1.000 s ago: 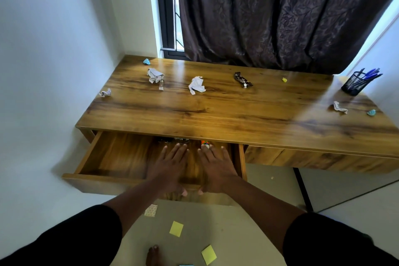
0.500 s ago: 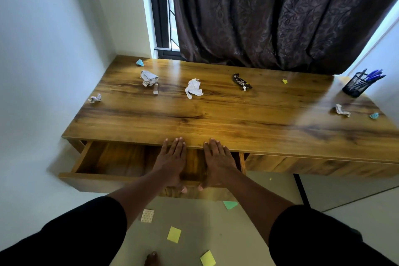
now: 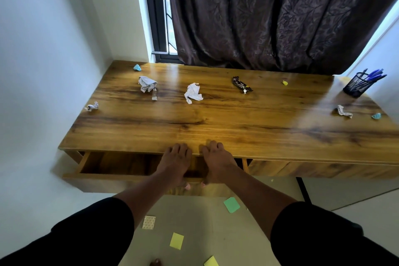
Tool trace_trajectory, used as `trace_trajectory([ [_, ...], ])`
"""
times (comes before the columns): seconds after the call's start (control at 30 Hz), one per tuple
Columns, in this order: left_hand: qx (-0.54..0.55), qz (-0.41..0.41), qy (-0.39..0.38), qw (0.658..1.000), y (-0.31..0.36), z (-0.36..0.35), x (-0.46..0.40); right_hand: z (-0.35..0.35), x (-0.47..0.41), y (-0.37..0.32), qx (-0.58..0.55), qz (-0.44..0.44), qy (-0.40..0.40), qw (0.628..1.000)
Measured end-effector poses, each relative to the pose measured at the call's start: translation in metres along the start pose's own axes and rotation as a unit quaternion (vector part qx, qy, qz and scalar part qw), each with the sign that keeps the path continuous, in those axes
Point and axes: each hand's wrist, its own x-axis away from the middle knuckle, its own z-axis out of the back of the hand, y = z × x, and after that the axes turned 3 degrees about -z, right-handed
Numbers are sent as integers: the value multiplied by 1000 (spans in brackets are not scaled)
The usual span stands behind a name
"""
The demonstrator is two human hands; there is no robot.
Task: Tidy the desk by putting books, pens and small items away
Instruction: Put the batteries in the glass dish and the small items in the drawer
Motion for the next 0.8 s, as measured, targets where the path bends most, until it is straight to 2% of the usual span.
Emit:
trace_trajectory([
  [0.4, 7, -9, 39, 999, -11, 3, -9, 4, -1, -1, -16, -24, 42, 999],
  [0.8, -20, 3, 33, 999, -10, 13, -13, 12, -5, -6, 16, -24, 51, 998],
])
